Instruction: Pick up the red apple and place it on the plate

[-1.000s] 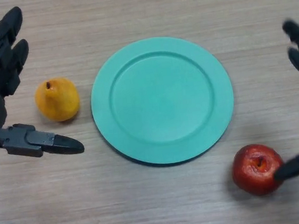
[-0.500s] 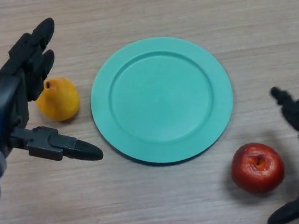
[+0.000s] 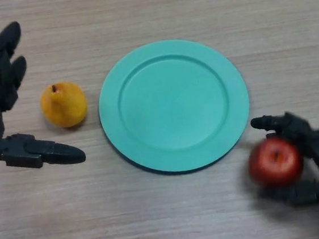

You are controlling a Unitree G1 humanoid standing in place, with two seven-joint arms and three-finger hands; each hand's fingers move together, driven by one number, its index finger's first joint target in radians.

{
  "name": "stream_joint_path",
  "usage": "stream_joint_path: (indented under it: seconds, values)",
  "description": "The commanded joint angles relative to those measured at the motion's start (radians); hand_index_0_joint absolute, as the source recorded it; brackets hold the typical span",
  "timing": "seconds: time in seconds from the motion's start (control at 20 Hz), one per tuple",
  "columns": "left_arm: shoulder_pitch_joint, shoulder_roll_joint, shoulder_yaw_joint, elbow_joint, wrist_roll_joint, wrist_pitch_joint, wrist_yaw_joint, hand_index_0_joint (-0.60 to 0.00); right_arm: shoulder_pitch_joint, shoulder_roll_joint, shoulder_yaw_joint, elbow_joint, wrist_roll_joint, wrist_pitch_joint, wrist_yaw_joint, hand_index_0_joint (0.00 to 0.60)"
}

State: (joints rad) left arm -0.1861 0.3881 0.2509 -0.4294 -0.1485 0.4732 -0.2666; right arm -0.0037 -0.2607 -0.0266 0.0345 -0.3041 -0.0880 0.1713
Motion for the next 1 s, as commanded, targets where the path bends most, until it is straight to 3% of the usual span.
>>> stream_joint_path:
  seconds: [0.05,0.15,0.2,0.25,0.3,0.35,0.4,0.45,0.5,0.75,0.8,0.85,0.9,0.95,1.0]
  values:
    - [-0.029,0.052,0.085,-0.049,-0.054,-0.131,0.027,0.0,-0.032,-0.041,-0.056,-0.055,-0.041,-0.008,-0.004,0.6]
    - [-0.027,0.052,0.088,-0.057,-0.084,-0.115,0.036,0.0,-0.094,-0.032,-0.04,-0.126,-0.031,0.089,0.035,0.6]
    - [-0.018,0.046,0.097,-0.074,-0.109,-0.114,0.047,0.0,-0.174,-0.016,-0.008,-0.159,-0.003,0.149,0.051,0.6]
    - [-0.016,0.045,0.1,-0.082,-0.121,-0.108,0.05,0.0,-0.209,-0.01,0.005,-0.156,0.006,0.153,0.045,0.6]
    - [-0.012,0.04,0.107,-0.124,-0.164,-0.062,0.078,0.0,-0.309,0.02,0.048,-0.116,0.018,0.166,0.026,0.6]
    - [-0.013,0.04,0.11,-0.144,-0.189,-0.027,0.089,0.0,-0.341,0.036,0.059,-0.098,0.032,0.174,0.021,0.6]
    - [-0.006,0.031,0.088,-0.177,-0.195,-0.023,0.105,0.0,-0.438,0.057,0.106,0.024,0.049,0.14,-0.026,0.6]
    - [-0.001,0.028,0.081,-0.185,-0.192,-0.026,0.107,0.0,-0.467,0.062,0.119,0.069,0.058,0.127,-0.047,0.6]
    - [0.007,0.016,0.077,-0.191,-0.196,-0.02,0.111,0.0,-0.534,0.067,0.166,0.178,0.102,0.125,-0.124,0.6]
    - [0.018,0.017,0.104,-0.175,-0.235,0.015,0.121,0.0,-0.663,0.071,0.327,0.452,0.207,0.097,-0.292,0.6]
    - [0.018,0.019,0.113,-0.169,-0.244,0.015,0.118,0.0,-0.657,0.071,0.343,0.442,0.189,0.135,-0.27,0.55]
    - [0.02,0.02,0.115,-0.17,-0.246,0.014,0.118,0.0,-0.653,0.071,0.343,0.434,0.189,0.14,-0.256,0.45]
    - [0.023,0.024,0.119,-0.173,-0.25,0.011,0.11,0.0,-0.64,0.071,0.341,0.407,0.183,0.149,-0.212,0.3]
    - [0.026,0.03,0.121,-0.175,-0.251,0.004,0.099,0.0,-0.628,0.071,0.339,0.385,0.179,0.156,-0.177,0.2]
    - [0.037,0.037,0.133,-0.17,-0.248,-0.054,0.049,0.0,-0.596,0.071,0.322,0.329,0.173,0.168,-0.1,0.055]
